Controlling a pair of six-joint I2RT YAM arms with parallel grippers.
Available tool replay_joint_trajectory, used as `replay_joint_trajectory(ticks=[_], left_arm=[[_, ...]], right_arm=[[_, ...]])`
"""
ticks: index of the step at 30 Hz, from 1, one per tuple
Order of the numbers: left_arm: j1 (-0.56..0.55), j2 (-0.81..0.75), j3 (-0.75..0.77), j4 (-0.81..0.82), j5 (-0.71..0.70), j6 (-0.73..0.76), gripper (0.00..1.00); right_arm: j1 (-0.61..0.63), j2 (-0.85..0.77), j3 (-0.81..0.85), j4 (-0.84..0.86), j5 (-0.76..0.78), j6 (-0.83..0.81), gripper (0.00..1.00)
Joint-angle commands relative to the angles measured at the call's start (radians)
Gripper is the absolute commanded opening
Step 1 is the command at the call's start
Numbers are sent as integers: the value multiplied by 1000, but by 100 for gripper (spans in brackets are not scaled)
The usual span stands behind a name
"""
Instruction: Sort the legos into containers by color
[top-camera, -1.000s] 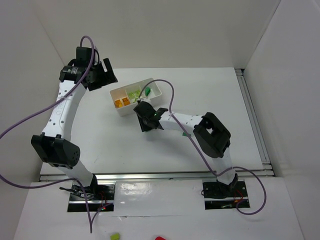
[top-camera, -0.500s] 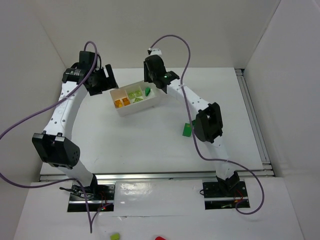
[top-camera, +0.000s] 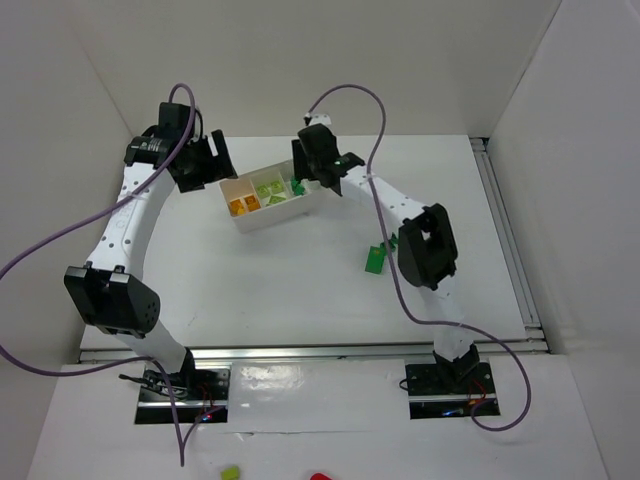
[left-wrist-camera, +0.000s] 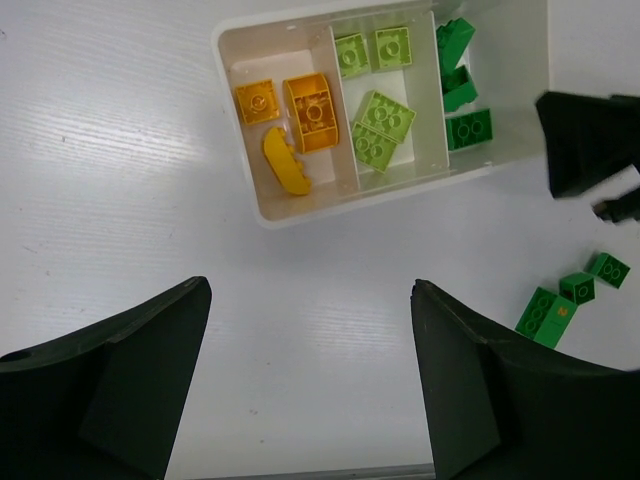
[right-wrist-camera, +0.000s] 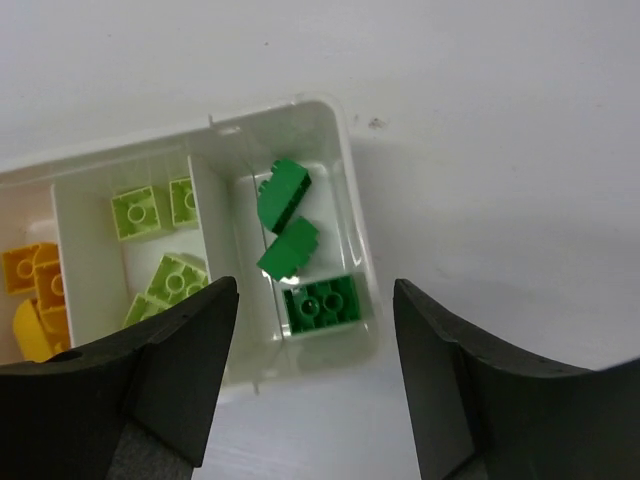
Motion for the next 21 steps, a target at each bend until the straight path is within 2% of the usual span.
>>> replay_joint_trajectory(ticks=[1,3,4,5,10,15,17,18,19,21], left_arm=[[-7,-13,22,-3,3,25,91],[-30,-13,22,-3,-8,25,91],[-30,-13,22,-3,-8,25,91],[-41,-13,22,-3,-8,25,91],[-116,23,43,-3,4,25,91],[-213,62,77,-3,24,25,91],[-233,73,88,-3,24,25,91],[-242,84,88,-3,24,25,91],[-256,84,88,-3,24,25,91],[-265,84,97,-3,12,25,91]], right_arm=[[-13,-278,-205,62,91,22,70],[-23,-430,-350,37,122,75,70],[-23,-484,-510,25,131,97,70],[-23,-578,-588,5,131,149,70],[-60,-783,-936,-108,120,321,76],[-242,-836,-1012,-112,10,369,76],[-299,-779,-971,-135,1,369,76],[-313,-755,-957,-135,1,369,79],[-324,-706,-945,-135,1,344,90],[-342,-656,-908,-135,13,335,95]])
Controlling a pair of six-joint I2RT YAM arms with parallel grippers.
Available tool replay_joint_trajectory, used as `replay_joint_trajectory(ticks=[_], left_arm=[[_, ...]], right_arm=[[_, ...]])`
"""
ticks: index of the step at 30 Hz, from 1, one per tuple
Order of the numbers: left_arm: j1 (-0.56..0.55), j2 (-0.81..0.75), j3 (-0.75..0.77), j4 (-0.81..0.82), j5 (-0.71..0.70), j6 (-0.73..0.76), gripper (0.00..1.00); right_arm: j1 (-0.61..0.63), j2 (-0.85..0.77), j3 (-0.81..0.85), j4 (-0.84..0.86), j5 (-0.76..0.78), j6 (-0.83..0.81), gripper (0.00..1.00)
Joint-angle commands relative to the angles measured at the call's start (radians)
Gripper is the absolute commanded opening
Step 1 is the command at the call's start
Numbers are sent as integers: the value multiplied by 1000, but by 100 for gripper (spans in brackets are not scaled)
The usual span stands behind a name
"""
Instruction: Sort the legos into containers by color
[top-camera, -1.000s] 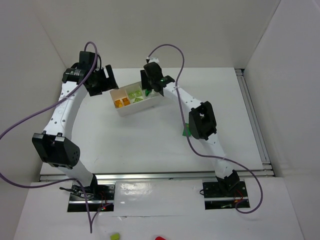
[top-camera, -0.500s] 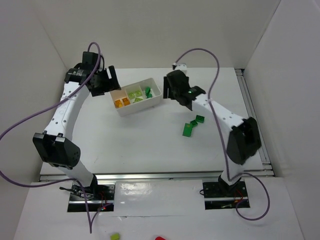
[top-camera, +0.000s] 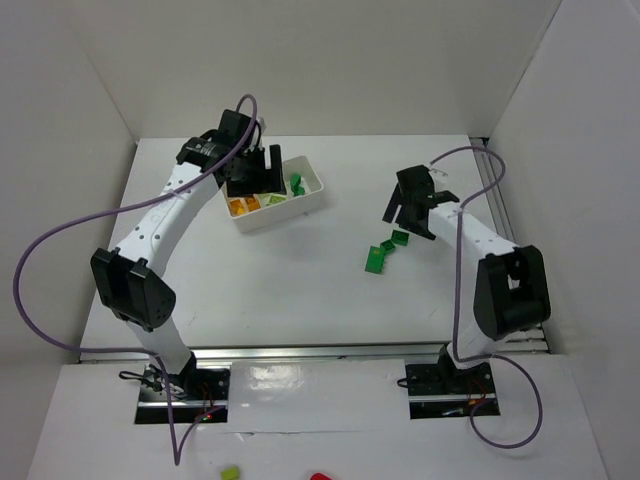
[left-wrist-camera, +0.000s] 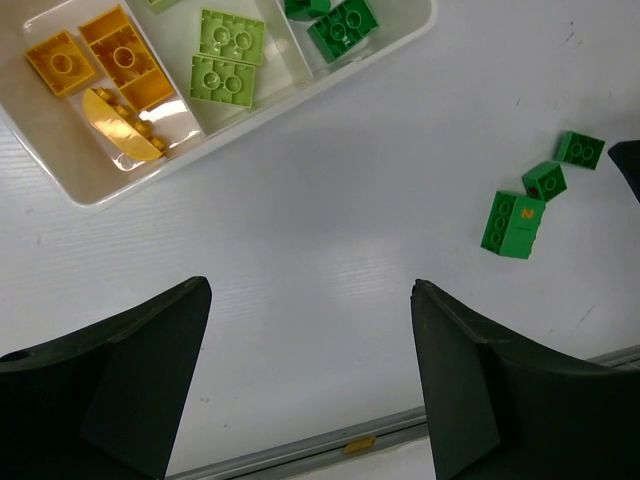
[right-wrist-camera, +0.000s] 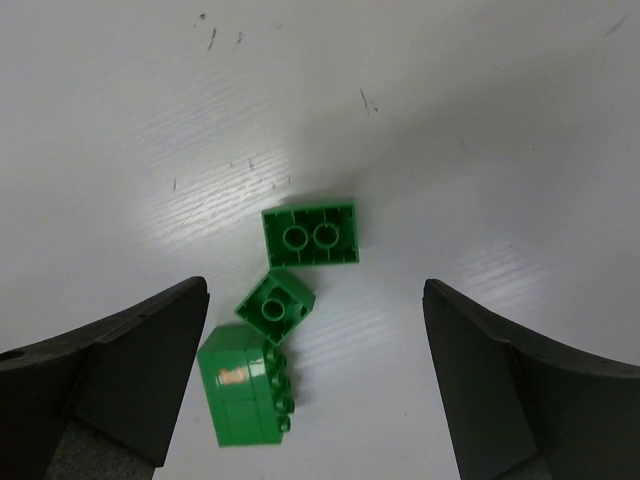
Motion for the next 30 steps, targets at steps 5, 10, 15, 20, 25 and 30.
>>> replay_joint_trajectory(ticks=[5,10,15,20,25,30], left_arm=[[-10,9,51,-19,-12,21,91],[-10,9,51,-19,-21,21,91],[-10,20,60,-28,-21,21,91],[-10,29,72,-28,-21,31,91],[-10,38,83,-37,-41,31,91],[-10,38,108,-56,-89,21,91]], right_arm=[[-47,192,112,37,-59,-59,95],[-47,252,112,89,-59,-68,90],[-47,275,79,132,-69,-77,76],[-47,295,70,162,-69,-87,59],[-47,263,104,151,-78,-107,38],[64,203,269,117,-78,-153,38]])
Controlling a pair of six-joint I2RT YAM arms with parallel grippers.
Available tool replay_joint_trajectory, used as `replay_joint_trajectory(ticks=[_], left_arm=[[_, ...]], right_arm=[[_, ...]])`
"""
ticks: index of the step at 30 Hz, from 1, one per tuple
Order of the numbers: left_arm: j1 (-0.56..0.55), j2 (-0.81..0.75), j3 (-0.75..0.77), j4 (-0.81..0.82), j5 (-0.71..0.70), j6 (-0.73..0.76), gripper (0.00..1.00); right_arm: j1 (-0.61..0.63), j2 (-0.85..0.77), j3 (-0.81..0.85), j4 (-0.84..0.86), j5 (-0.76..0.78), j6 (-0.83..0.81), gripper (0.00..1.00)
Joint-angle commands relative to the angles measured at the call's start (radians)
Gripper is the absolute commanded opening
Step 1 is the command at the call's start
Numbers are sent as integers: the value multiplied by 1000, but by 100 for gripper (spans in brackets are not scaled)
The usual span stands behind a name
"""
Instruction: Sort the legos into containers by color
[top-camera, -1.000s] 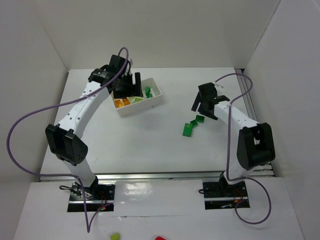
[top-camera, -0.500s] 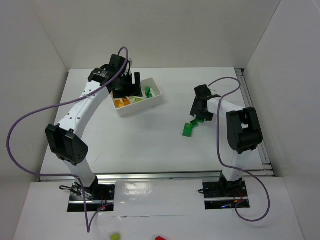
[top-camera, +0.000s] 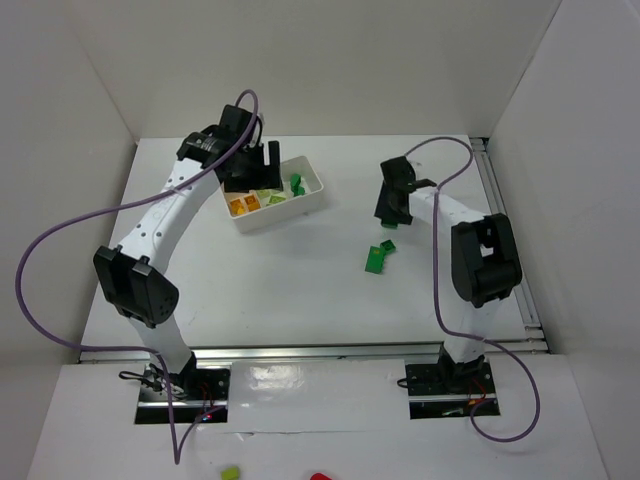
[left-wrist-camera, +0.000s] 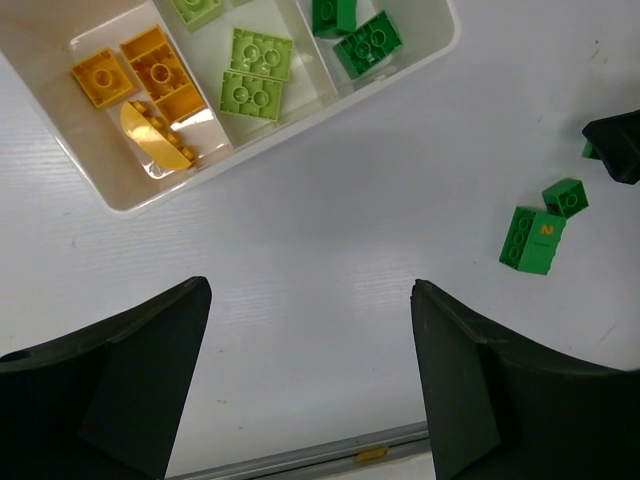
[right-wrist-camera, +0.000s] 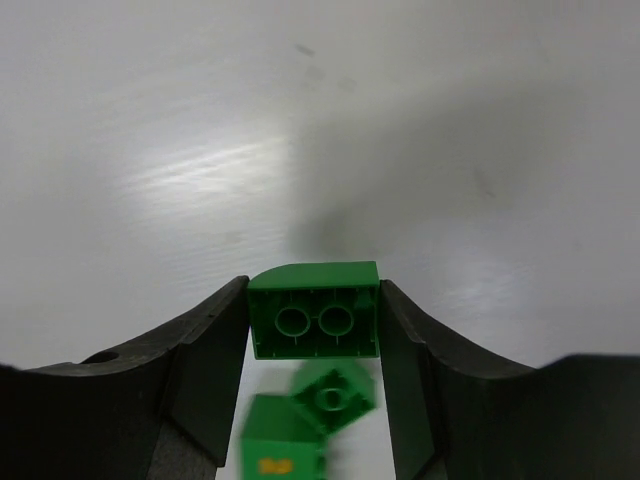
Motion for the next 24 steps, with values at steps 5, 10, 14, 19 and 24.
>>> replay_joint_trajectory(ticks=[5,10,14,19,24], left_arm=[[51,-119,-33,56,-147,-66,90],[94,-190,-73,82,-147,-77,90],[118,-190,-82,73,-111,-77,90],[136,-190,-82,53,-101,-55,90],[154,-190,-73,41,-101,-46,90]], right_arm=[[183,-14,335,42,-95,-105,38],[271,201,666,5,-145,-138,38],[285,367,860,5,-189,-138,38],[295,520,1083,-29,-201,-127,57],[295,458,1043,-3,-136,-118,83]])
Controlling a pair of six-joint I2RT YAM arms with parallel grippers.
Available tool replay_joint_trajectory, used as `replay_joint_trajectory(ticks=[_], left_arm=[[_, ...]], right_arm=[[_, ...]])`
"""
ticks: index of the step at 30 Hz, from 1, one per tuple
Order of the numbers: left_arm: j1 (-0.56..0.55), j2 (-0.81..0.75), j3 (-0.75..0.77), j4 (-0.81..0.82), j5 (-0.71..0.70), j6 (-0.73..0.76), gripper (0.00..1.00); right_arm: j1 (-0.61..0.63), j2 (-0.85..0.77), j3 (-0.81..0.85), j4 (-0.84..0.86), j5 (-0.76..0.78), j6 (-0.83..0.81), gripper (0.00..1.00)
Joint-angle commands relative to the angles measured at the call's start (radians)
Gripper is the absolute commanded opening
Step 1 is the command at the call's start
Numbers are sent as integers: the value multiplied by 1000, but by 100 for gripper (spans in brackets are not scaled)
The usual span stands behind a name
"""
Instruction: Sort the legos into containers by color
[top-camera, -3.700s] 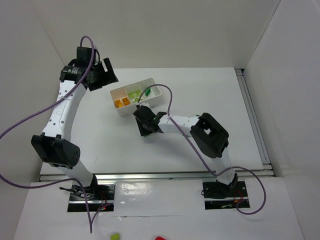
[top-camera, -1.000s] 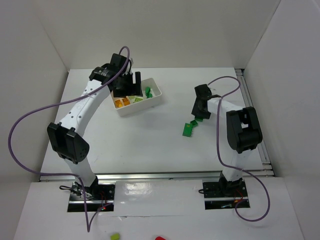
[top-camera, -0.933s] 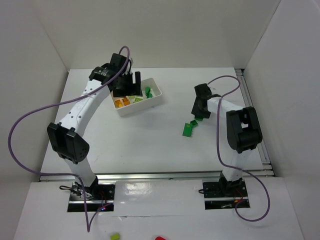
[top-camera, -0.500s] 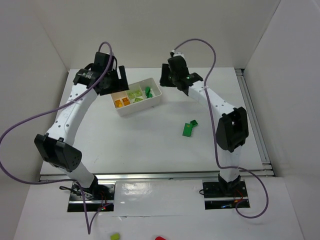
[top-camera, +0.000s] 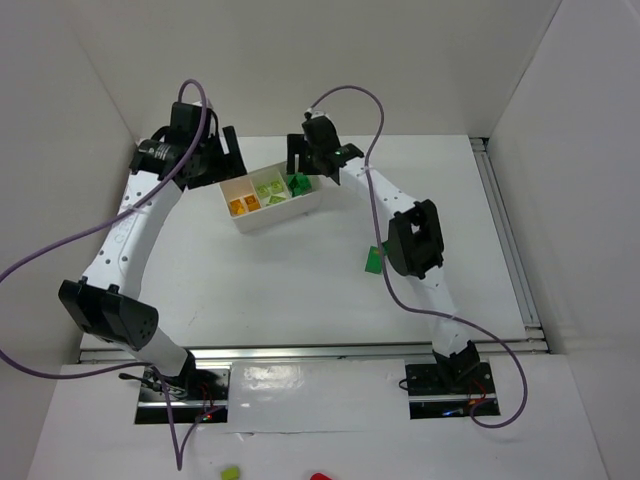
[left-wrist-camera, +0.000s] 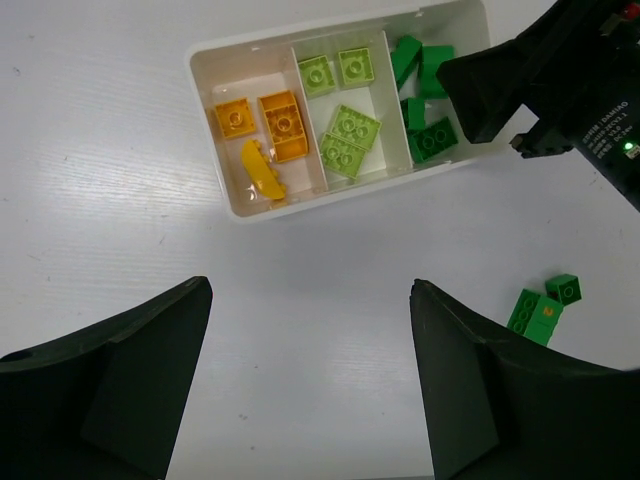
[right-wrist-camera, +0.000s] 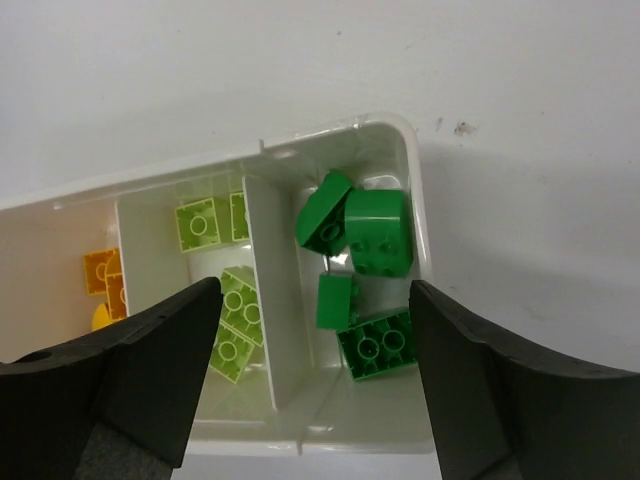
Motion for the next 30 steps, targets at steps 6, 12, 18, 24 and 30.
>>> replay_joint_trajectory(ticks=[6,12,18,24,30], left_arm=[[17,-6,7,-2,7,9,90],[17,13,7,20,50,9,90],[-18,44,16,20,70,9,90],[-52,64,27,20,79,18,90],[-61,64,17,20,68,27,90]], right_arm=[[-48,-473,-490,130,230,21,66],[-116,-791,-993,45,266,137,47],[-176,-912,-1189,-42,206,364,76],[-202,-880,-1290,72,150,584,78],[-211,-788,-1279,133,160,596,80]])
